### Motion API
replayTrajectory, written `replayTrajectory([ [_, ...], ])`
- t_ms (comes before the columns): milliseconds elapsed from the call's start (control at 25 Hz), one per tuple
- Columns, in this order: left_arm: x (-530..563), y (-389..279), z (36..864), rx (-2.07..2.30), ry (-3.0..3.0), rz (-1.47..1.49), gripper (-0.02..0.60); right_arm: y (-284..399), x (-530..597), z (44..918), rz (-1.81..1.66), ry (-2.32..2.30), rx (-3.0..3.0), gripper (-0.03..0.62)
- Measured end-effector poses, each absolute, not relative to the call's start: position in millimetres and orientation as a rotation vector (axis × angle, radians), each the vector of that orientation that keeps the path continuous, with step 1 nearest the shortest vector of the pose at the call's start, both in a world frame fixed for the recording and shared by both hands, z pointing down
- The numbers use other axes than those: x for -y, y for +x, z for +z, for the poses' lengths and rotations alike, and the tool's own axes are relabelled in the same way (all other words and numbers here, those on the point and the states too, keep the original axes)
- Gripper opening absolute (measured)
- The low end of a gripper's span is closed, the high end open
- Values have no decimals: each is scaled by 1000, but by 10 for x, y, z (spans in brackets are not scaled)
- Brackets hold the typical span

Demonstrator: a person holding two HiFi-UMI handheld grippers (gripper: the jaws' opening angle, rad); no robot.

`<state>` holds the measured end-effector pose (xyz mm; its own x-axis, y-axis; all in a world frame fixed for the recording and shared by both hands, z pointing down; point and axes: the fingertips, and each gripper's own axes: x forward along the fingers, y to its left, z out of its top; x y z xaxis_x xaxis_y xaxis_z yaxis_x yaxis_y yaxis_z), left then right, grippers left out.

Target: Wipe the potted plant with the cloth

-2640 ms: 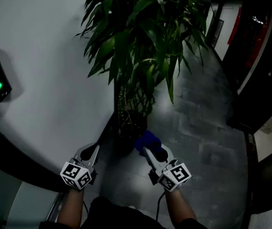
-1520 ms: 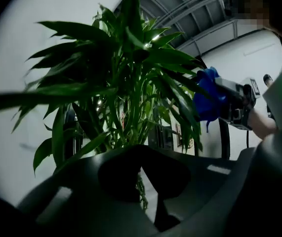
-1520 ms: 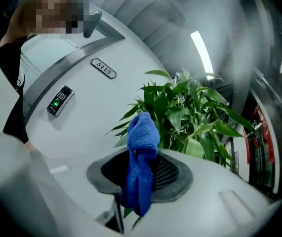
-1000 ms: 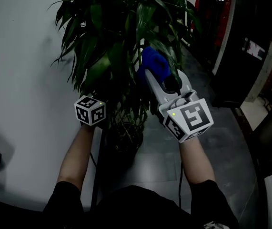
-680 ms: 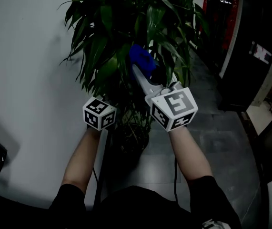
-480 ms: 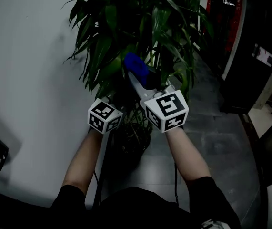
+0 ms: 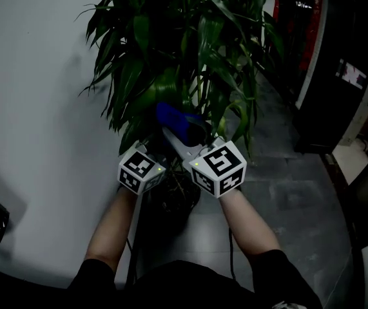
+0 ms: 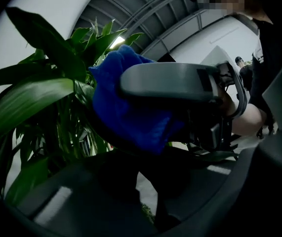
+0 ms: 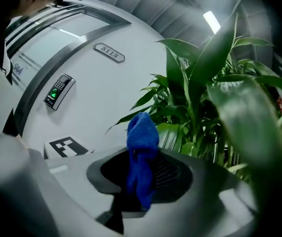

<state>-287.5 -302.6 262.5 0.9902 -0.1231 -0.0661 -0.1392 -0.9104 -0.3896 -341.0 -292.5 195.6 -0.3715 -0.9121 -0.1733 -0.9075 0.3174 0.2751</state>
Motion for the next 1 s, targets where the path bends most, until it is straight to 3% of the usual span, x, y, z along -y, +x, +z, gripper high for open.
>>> replayTrajectory([
  [1000, 2601, -2960, 3388, -222, -2811, -42, 60, -3475, 2434, 2771, -299, 1645, 2636, 112],
])
